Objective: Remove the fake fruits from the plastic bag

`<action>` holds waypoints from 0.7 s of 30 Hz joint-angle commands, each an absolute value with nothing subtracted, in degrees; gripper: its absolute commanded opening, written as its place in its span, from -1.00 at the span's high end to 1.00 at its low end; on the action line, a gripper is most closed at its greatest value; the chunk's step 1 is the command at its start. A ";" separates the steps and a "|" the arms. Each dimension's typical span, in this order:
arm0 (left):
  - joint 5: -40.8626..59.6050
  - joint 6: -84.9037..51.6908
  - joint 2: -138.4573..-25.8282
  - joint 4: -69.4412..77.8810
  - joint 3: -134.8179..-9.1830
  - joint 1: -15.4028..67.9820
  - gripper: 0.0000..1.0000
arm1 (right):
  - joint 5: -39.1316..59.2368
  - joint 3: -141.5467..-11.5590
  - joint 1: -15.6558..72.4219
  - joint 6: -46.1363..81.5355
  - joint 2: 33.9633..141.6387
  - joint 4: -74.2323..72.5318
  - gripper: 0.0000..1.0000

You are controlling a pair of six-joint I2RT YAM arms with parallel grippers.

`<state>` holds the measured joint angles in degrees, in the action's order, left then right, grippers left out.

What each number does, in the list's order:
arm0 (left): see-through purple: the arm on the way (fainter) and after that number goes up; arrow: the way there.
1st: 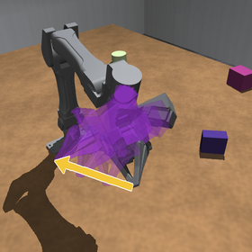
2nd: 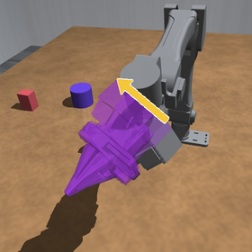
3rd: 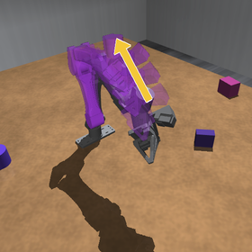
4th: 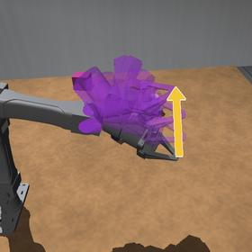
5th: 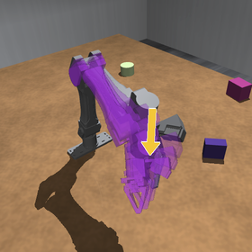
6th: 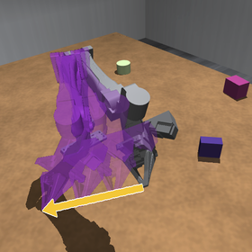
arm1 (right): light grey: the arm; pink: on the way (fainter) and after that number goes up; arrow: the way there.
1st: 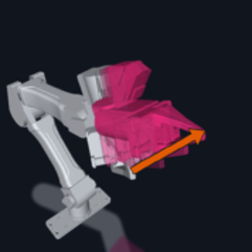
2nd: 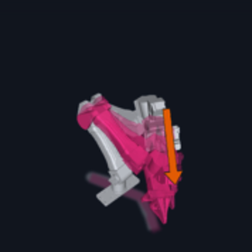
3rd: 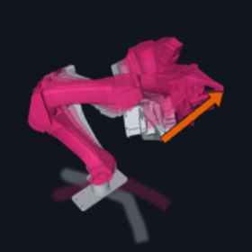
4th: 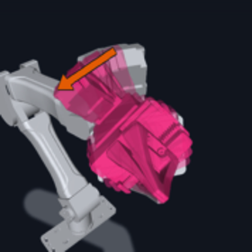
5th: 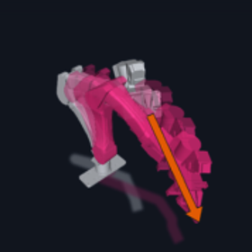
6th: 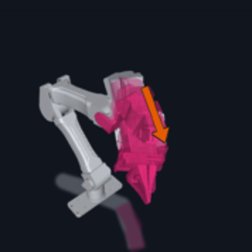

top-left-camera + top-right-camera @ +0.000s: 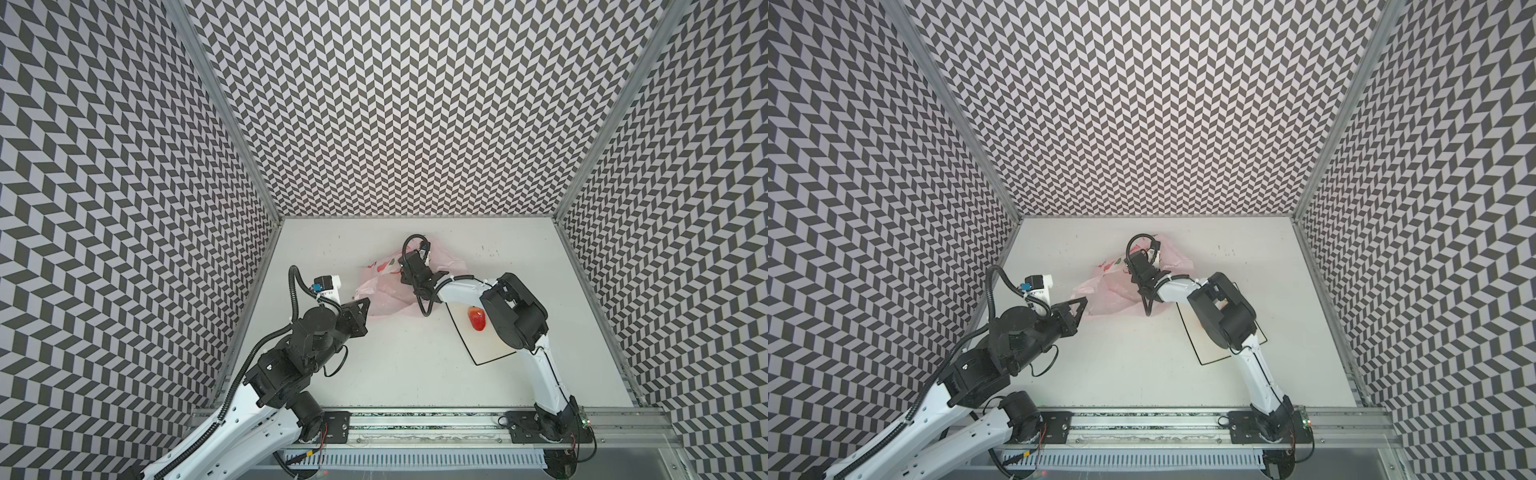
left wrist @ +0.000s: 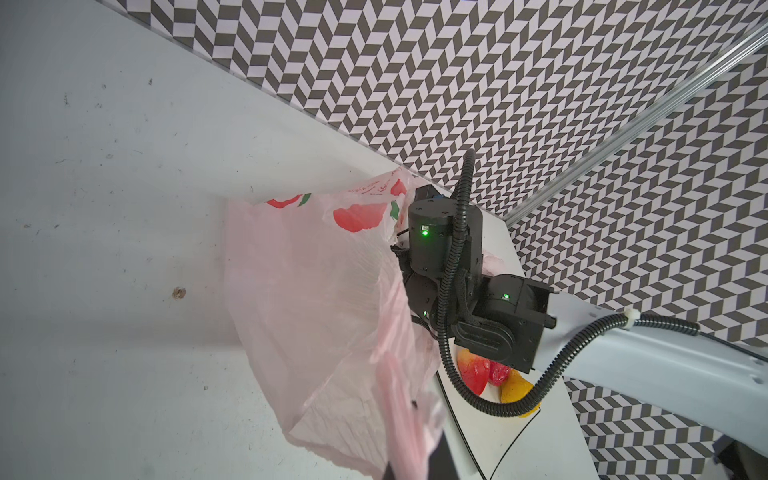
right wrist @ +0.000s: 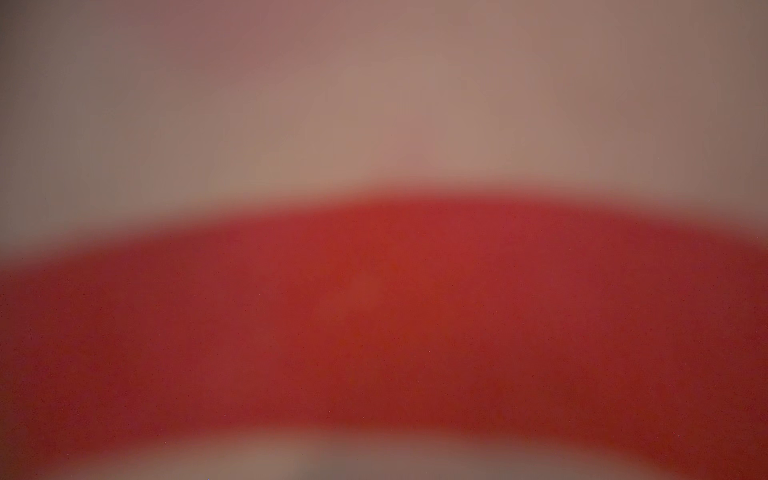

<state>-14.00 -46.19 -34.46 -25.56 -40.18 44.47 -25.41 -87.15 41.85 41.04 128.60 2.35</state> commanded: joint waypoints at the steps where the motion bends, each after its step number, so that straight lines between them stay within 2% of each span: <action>1: -15.76 -47.08 -34.95 -25.58 -40.33 44.19 1.00 | -22.11 -87.02 41.65 39.03 125.64 0.79 0.37; 5: -19.86 -50.87 -36.69 -27.50 -40.28 44.13 1.00 | -8.12 -82.56 41.66 34.89 120.75 -6.17 0.45; 9: -23.23 -54.45 -38.83 -28.14 -40.13 44.18 1.00 | 5.89 -81.13 42.01 31.31 117.00 -7.01 0.54; 21: -27.31 -55.20 -39.90 -26.99 -40.91 44.12 1.00 | 25.25 -76.93 42.63 22.53 102.97 6.00 0.56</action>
<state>-24.40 -54.17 -40.29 -27.24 -40.18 44.47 18.81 -77.76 42.30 26.26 106.63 1.85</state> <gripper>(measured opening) 0.047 0.301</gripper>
